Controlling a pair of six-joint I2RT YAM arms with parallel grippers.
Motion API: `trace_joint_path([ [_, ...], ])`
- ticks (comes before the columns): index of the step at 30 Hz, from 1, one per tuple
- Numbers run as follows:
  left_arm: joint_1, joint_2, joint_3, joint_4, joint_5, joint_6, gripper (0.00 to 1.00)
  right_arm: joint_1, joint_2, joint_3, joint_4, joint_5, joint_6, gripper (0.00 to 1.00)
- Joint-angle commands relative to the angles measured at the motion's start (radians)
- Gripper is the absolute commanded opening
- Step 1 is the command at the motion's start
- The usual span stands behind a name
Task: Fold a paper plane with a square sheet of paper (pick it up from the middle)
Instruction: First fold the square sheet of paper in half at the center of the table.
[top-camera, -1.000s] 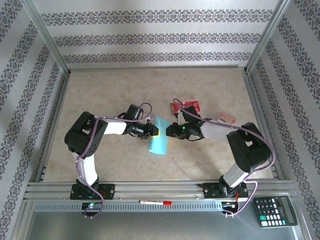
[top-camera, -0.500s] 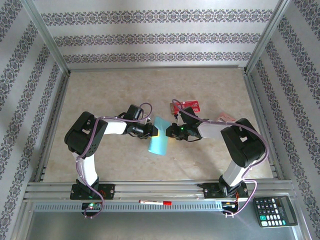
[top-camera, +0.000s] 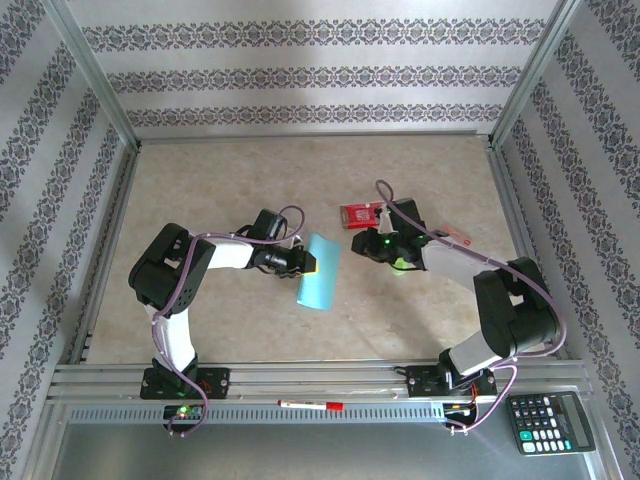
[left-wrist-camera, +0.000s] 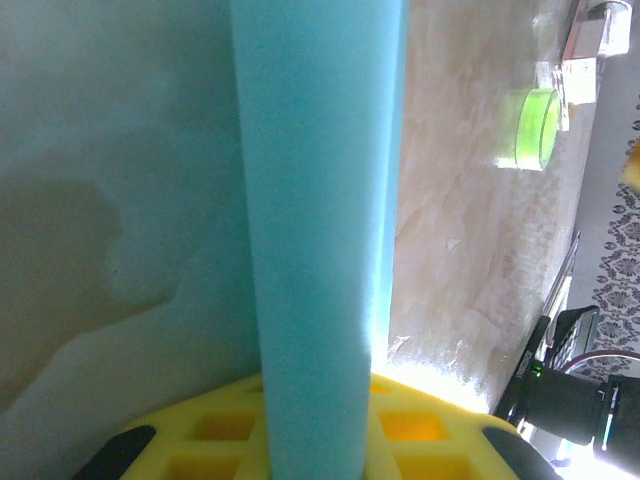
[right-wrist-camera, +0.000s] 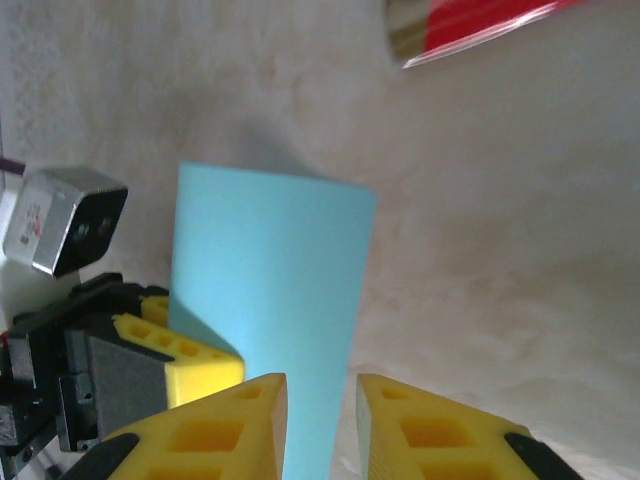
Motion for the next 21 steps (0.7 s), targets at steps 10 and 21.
trace_joint_path([
  [10,0.012,0.023,0.022,-0.160,-0.120,0.098,0.20,-0.055,-0.020,0.039,-0.128,0.023,-0.108,0.25],
  [21,-0.003,0.042,0.060,-0.251,-0.181,0.152,0.22,-0.050,0.021,0.067,-0.126,-0.005,-0.108,0.26],
])
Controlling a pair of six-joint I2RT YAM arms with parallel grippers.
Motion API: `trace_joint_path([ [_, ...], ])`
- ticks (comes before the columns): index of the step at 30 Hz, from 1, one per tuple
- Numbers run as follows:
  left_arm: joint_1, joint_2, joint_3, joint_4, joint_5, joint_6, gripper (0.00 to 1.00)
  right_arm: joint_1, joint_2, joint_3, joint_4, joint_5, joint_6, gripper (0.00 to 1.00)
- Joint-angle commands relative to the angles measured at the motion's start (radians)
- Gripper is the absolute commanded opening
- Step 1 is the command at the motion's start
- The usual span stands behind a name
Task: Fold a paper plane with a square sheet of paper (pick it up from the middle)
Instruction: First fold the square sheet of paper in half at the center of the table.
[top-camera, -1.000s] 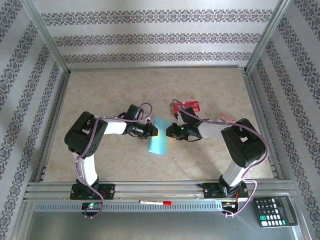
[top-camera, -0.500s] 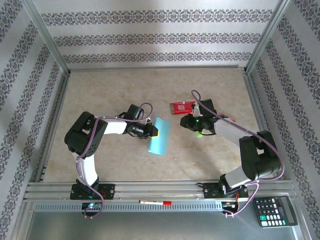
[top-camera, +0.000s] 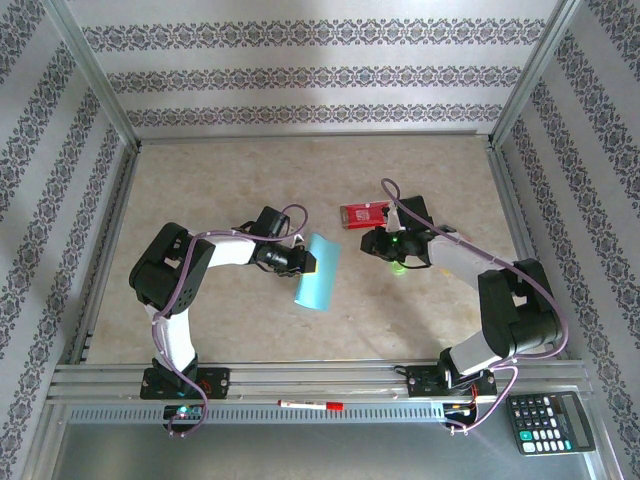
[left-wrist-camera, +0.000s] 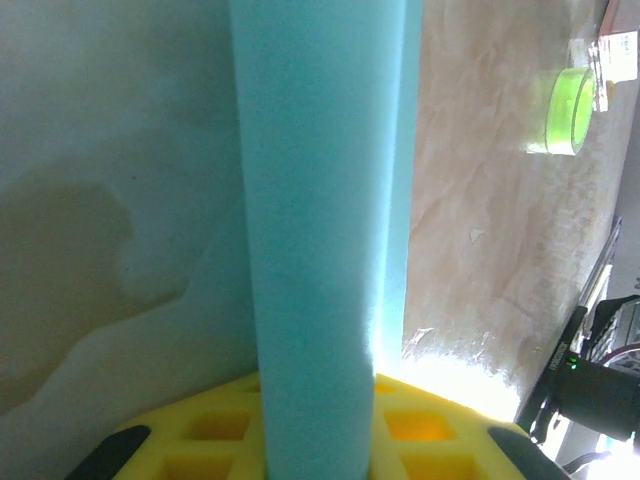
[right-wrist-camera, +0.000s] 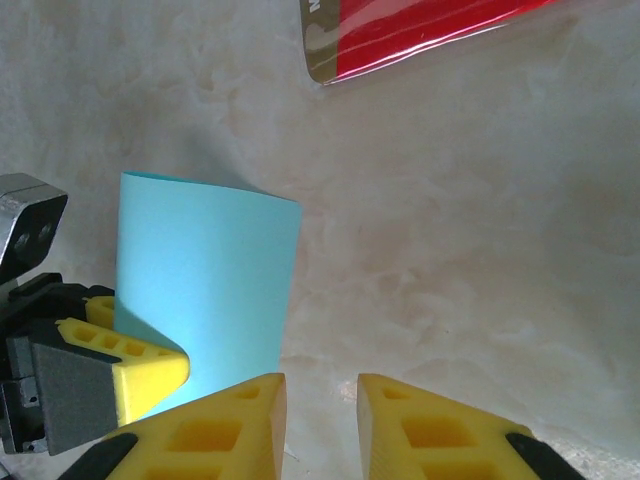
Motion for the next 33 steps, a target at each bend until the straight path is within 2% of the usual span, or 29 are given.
trace_joint_path([
  [1,0.005,0.042,0.006,-0.131,-0.142,0.068,0.22,0.001,0.021,0.031,-0.012,-0.024,-0.024,0.25],
  [10,-0.009,0.033,0.023,-0.197,-0.205,0.089,0.21,0.002,0.026,0.042,-0.026,-0.029,-0.033,0.25],
  [20,-0.008,-0.048,-0.043,-0.194,-0.235,0.024,0.19,0.004,0.031,0.061,-0.071,-0.068,-0.068,0.25],
  [27,-0.008,-0.144,-0.135,-0.186,-0.278,-0.043,0.19,0.035,0.051,0.078,-0.088,-0.128,-0.088,0.25],
  [33,-0.007,-0.165,-0.168,-0.165,-0.302,-0.071,0.19,0.055,0.075,0.082,-0.074,-0.149,-0.084,0.25],
])
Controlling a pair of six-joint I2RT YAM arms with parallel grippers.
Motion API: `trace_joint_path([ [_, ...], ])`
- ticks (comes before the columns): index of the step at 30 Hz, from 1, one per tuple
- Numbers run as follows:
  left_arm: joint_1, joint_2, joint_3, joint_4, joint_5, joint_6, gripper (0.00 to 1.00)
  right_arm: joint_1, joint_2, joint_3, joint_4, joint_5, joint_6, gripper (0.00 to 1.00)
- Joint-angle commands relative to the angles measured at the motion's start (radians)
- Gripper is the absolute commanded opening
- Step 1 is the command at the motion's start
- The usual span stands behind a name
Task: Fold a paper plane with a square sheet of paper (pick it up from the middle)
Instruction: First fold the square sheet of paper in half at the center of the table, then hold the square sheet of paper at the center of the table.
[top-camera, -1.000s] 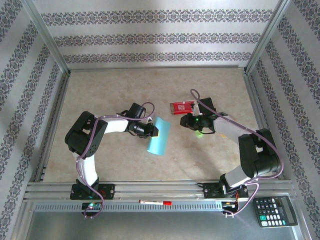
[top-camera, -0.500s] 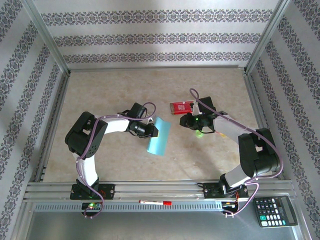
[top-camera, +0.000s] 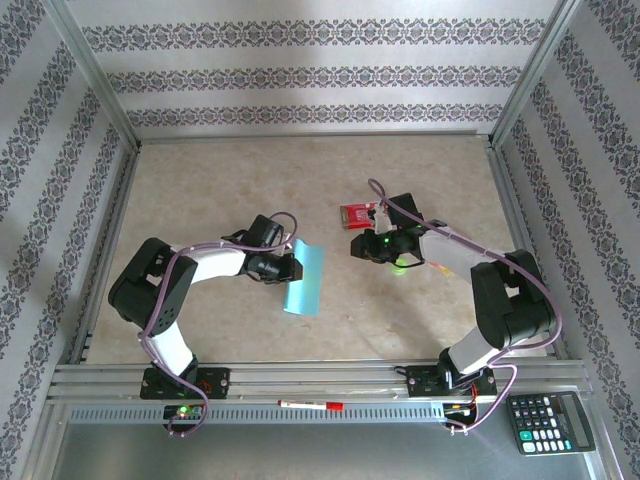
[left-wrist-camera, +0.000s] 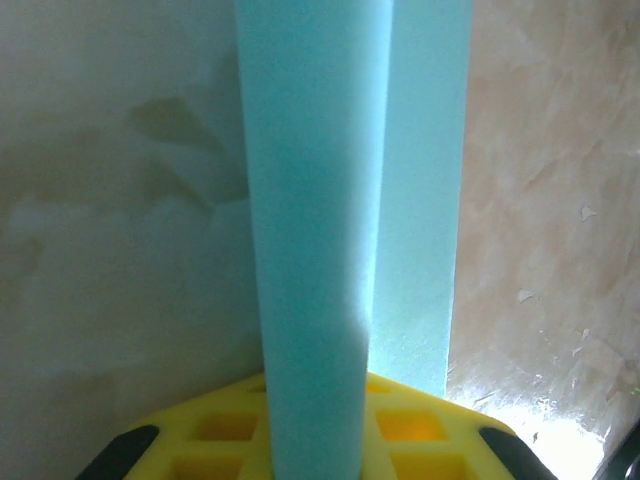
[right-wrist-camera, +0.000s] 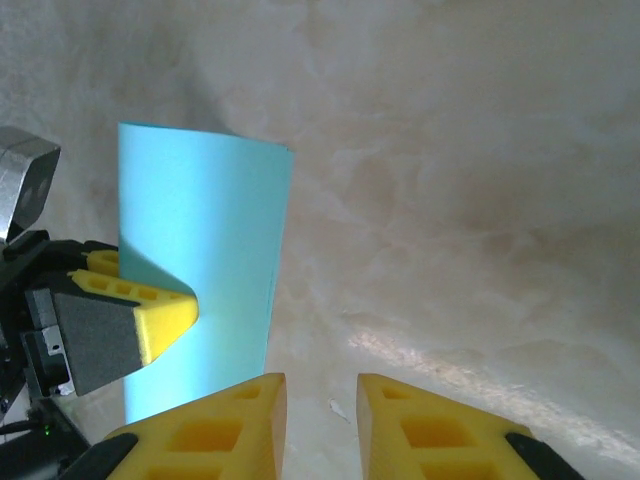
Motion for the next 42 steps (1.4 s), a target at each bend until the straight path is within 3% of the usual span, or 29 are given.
trace_joint_path([
  [1,0.010,0.001,-0.041,-0.086,-0.076,-0.034,0.18,0.007,0.016,0.020,0.000,-0.037,-0.012,0.25],
  [16,0.011,0.035,-0.036,-0.095,-0.071,-0.014,0.18,-0.006,0.015,0.017,-0.007,-0.022,-0.005,0.25],
  [42,-0.012,0.104,0.049,-0.291,-0.211,0.125,0.21,-0.007,0.027,0.025,-0.007,-0.030,-0.003,0.24],
])
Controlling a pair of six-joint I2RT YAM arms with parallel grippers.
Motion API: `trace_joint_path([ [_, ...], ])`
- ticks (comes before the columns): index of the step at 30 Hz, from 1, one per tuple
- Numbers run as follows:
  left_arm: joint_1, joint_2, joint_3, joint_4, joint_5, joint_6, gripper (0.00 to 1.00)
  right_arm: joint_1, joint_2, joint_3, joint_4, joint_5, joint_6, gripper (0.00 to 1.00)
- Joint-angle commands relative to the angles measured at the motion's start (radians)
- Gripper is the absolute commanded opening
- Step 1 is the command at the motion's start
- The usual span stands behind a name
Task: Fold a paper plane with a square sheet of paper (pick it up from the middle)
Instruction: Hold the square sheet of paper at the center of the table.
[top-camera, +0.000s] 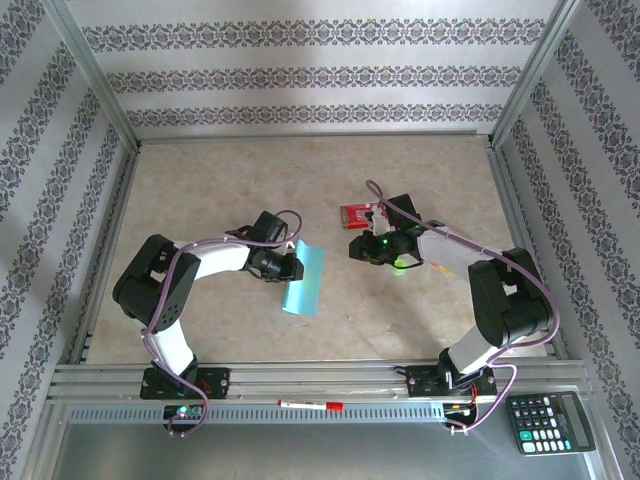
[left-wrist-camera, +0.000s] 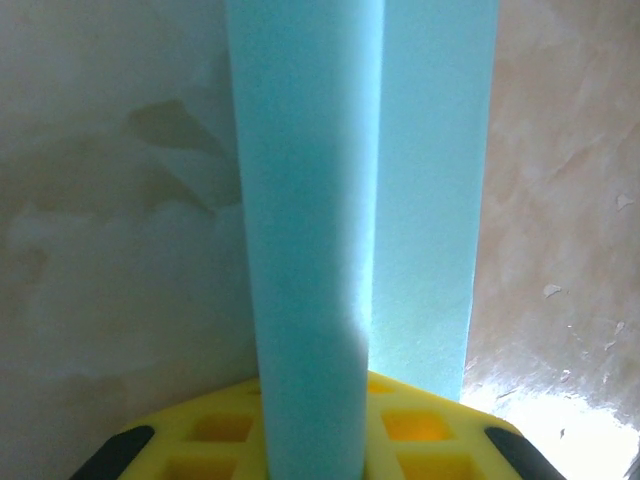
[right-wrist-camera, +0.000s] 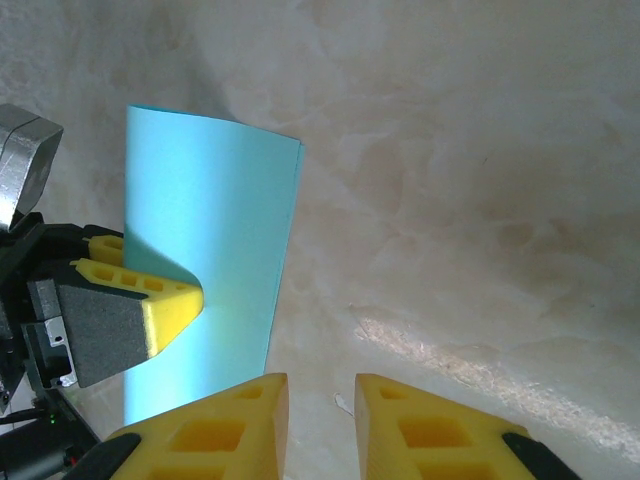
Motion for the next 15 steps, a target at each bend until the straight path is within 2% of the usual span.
trace_joint_path([
  [1,-0.003,0.067,-0.027,-0.183,-0.187,0.056,0.21,-0.011,0.016,0.026,-0.006,-0.017,-0.003,0.24],
  [15,-0.016,0.079,-0.003,-0.219,-0.221,0.076,0.23,-0.007,0.029,0.030,-0.009,-0.023,-0.005,0.24],
])
